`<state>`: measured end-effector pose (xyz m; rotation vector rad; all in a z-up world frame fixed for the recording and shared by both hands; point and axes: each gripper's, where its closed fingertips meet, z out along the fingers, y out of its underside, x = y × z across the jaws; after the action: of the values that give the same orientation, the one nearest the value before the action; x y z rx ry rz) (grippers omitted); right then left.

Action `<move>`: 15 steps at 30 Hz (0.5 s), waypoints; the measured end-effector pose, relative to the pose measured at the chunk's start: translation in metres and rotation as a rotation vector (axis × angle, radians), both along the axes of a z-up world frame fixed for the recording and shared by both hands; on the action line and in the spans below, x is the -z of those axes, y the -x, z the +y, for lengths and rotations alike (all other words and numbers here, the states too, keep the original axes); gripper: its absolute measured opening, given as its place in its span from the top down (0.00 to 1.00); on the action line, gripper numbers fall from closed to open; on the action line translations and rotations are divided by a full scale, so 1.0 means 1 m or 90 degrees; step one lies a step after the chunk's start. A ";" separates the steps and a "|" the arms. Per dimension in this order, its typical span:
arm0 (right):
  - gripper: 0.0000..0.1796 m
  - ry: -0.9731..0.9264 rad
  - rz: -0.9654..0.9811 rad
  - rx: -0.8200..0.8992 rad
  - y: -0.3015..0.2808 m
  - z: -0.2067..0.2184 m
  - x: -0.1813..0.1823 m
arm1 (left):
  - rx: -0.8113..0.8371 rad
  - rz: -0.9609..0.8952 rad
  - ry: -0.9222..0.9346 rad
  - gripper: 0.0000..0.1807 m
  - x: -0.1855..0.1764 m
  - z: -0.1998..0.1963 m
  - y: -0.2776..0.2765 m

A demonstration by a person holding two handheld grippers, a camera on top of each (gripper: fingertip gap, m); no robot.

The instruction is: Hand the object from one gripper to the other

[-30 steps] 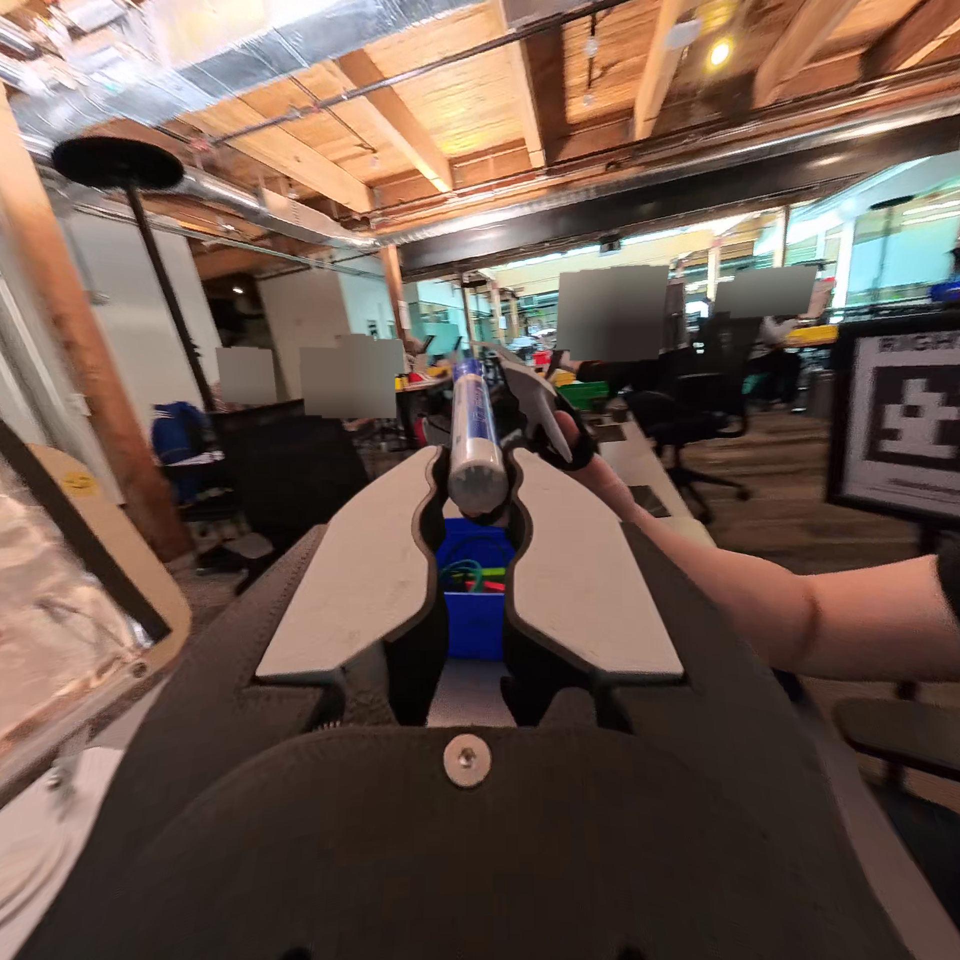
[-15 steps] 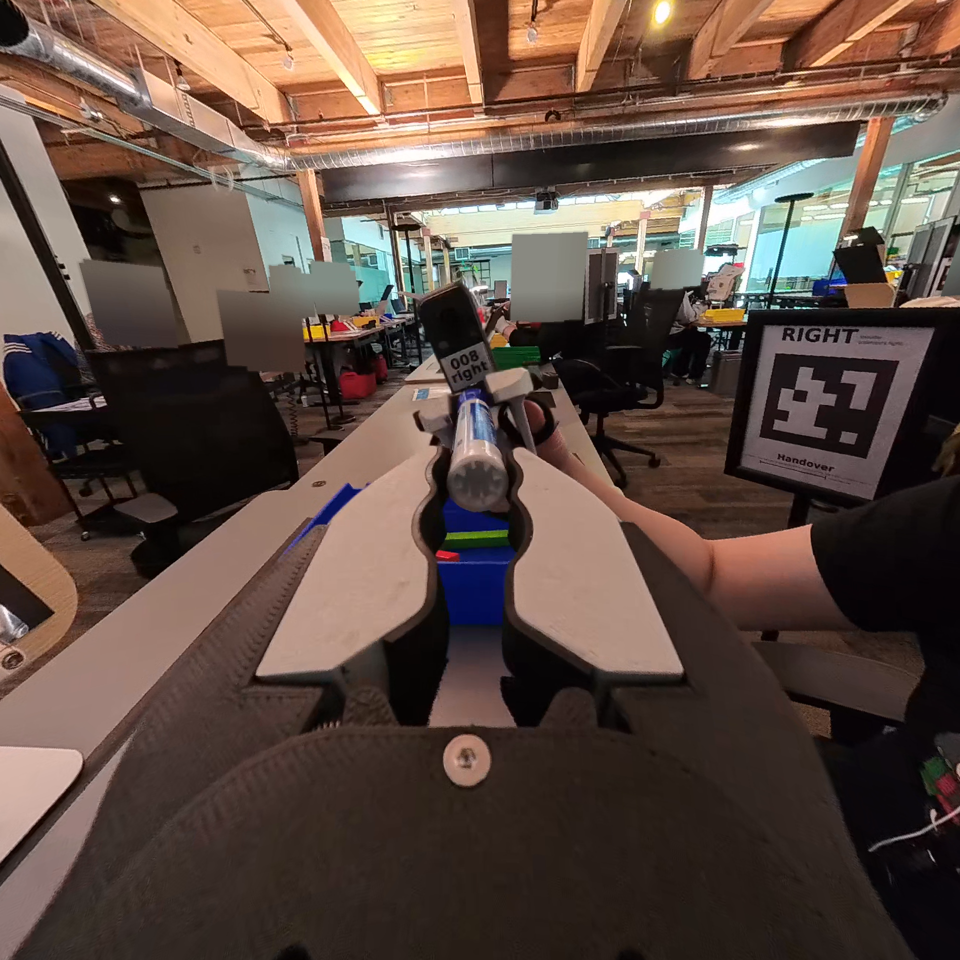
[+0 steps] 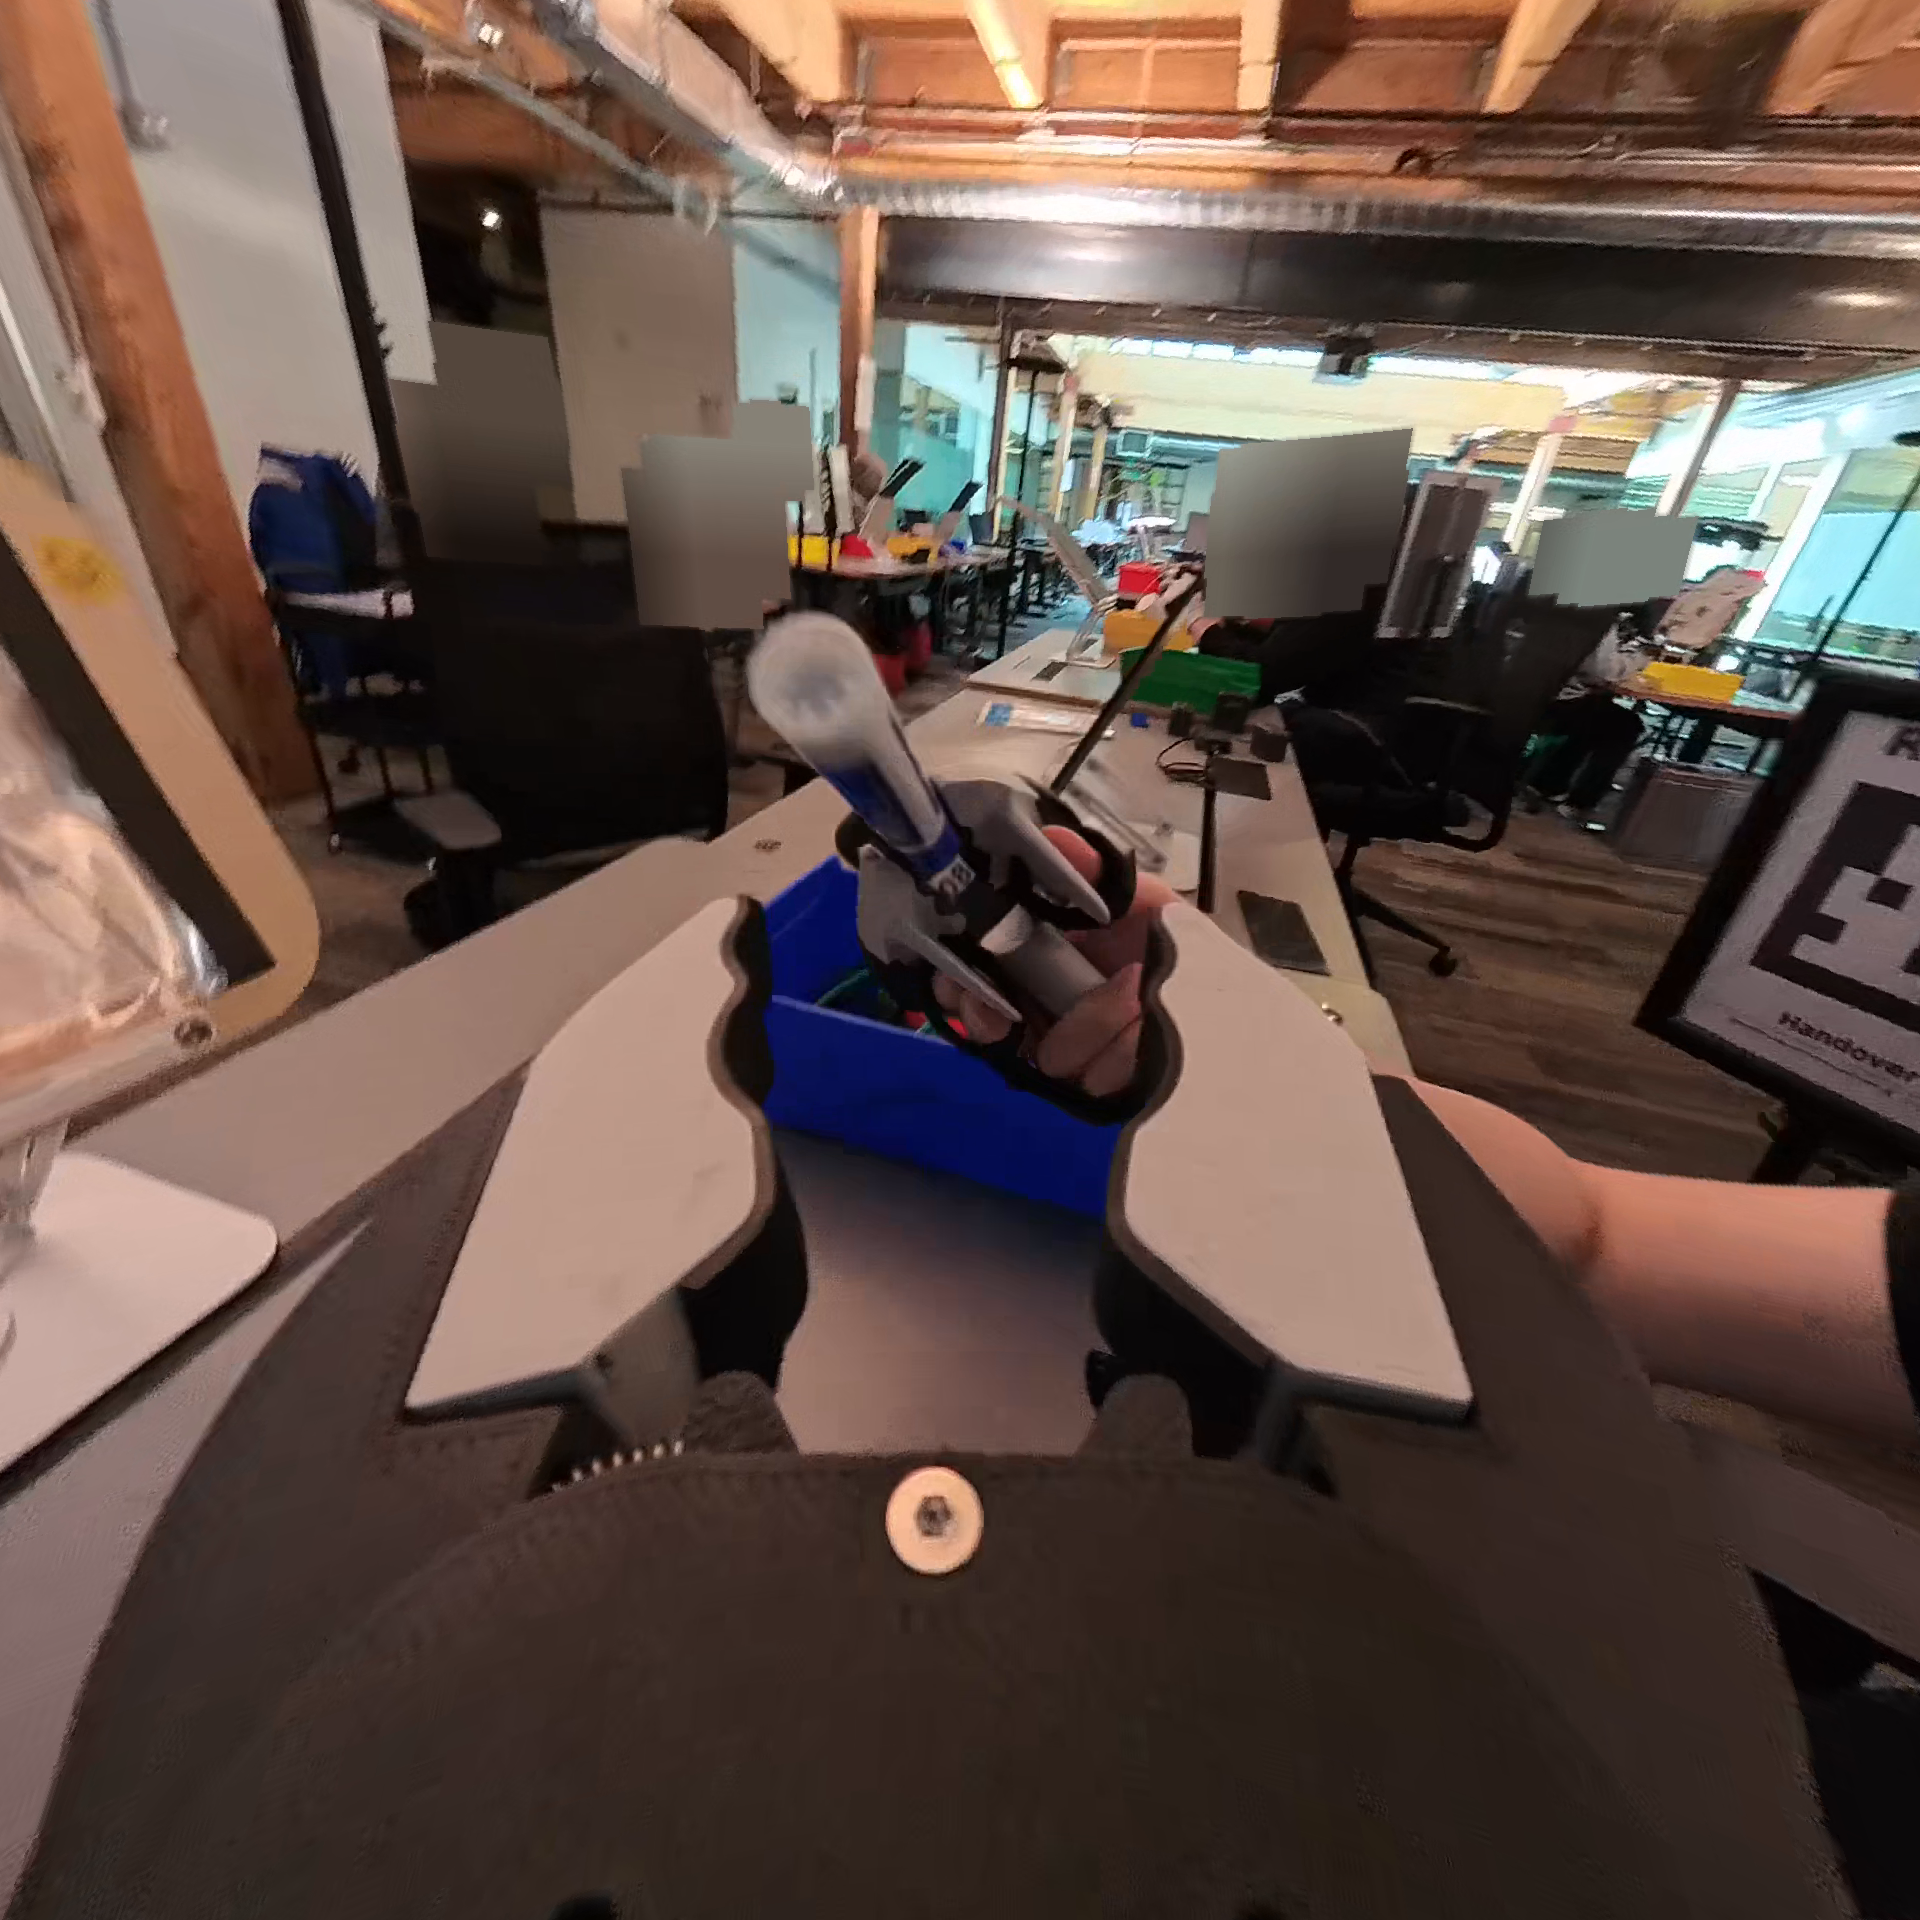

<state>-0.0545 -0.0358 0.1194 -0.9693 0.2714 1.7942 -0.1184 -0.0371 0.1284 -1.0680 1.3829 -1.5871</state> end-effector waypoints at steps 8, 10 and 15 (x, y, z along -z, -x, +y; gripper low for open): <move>0.89 -0.018 0.212 -0.005 -0.026 0.017 0.024 | -0.026 0.041 0.025 0.70 0.041 0.020 -0.030; 0.89 -0.040 0.202 -0.028 -0.014 0.013 0.015 | -0.022 0.012 0.027 0.71 0.038 0.015 -0.032; 0.89 -0.070 0.160 -0.094 0.028 0.005 0.001 | -0.011 -0.070 -0.018 0.74 0.024 -0.003 -0.028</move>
<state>-0.0827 -0.0310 0.1187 -0.7019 0.2590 2.0470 -0.0906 -0.0403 0.1042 -0.9591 1.3152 -1.5847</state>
